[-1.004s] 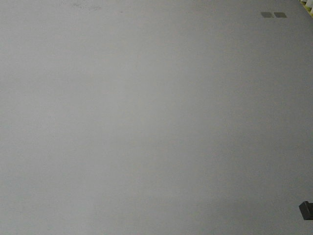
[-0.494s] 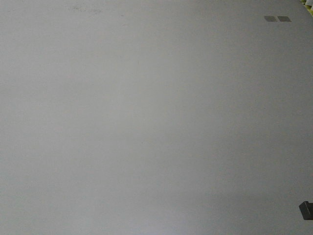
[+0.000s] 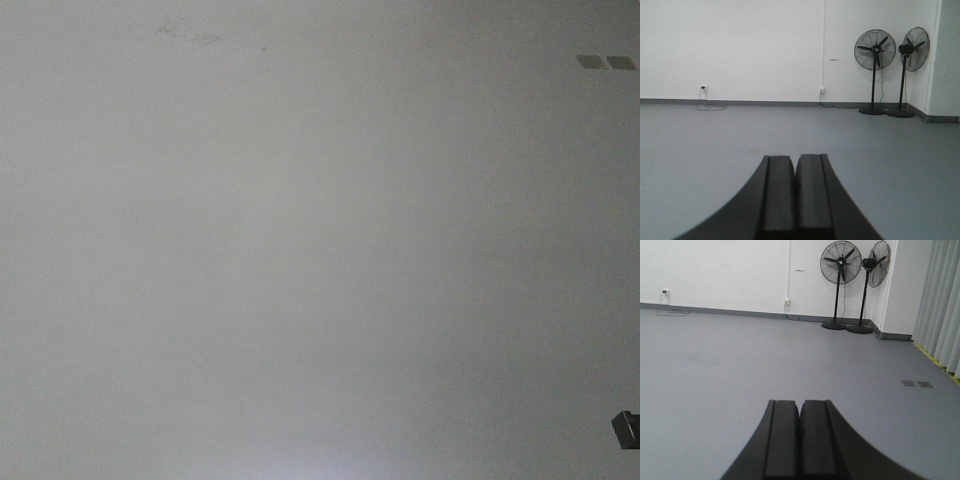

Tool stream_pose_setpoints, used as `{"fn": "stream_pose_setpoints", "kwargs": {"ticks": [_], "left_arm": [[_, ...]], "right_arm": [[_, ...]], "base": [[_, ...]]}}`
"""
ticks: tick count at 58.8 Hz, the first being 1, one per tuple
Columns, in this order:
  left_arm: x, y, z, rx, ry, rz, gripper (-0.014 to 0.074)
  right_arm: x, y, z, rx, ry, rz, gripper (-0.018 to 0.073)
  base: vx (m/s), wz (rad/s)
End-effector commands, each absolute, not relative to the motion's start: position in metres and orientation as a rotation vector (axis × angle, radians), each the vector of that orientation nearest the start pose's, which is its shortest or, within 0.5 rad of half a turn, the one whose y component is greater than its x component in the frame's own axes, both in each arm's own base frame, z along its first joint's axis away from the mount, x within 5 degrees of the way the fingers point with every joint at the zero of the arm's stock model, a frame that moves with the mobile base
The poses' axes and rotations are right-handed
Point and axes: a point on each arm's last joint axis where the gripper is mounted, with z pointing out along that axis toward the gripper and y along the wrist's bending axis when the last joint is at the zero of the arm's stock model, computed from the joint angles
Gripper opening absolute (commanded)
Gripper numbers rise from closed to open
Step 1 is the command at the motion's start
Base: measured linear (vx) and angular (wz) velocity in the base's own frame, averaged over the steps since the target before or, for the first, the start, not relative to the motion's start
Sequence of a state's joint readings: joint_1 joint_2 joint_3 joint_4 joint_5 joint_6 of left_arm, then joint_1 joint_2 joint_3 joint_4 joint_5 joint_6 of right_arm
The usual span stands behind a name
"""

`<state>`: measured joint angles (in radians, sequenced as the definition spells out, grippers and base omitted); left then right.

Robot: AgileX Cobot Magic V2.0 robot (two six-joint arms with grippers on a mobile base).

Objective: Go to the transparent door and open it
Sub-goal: 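Drive the base across the grey floor toward the wooden platform, then drive forward and turn to face the transparent sliding door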

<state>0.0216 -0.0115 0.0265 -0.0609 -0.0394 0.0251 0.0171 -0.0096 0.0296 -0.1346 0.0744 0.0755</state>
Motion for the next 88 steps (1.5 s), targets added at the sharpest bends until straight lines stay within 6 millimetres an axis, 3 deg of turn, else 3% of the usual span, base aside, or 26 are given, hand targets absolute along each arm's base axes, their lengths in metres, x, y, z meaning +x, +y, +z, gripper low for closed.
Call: {"fn": "stream_pose_setpoints", "kwargs": {"ticks": [1, 46, 88], "left_arm": [[0.0554, 0.0016, 0.2078, -0.051, 1.392, -0.02, -0.0006], [0.0554, 0.0016, 0.2078, -0.051, 1.392, -0.02, -0.0006], [0.0554, 0.0016, 0.2078, -0.051, 1.392, -0.02, -0.0007]], "right_arm": [[0.0562, 0.0009, 0.2006, -0.062, 1.492, -0.043, -0.0005], [0.0562, 0.0009, 0.2006, -0.062, 1.492, -0.043, -0.0005], [0.0562, 0.0009, 0.2006, -0.062, 1.492, -0.043, -0.0005]], "base": [[0.61, 0.07], [0.72, 0.21], [0.76, 0.55]]}}
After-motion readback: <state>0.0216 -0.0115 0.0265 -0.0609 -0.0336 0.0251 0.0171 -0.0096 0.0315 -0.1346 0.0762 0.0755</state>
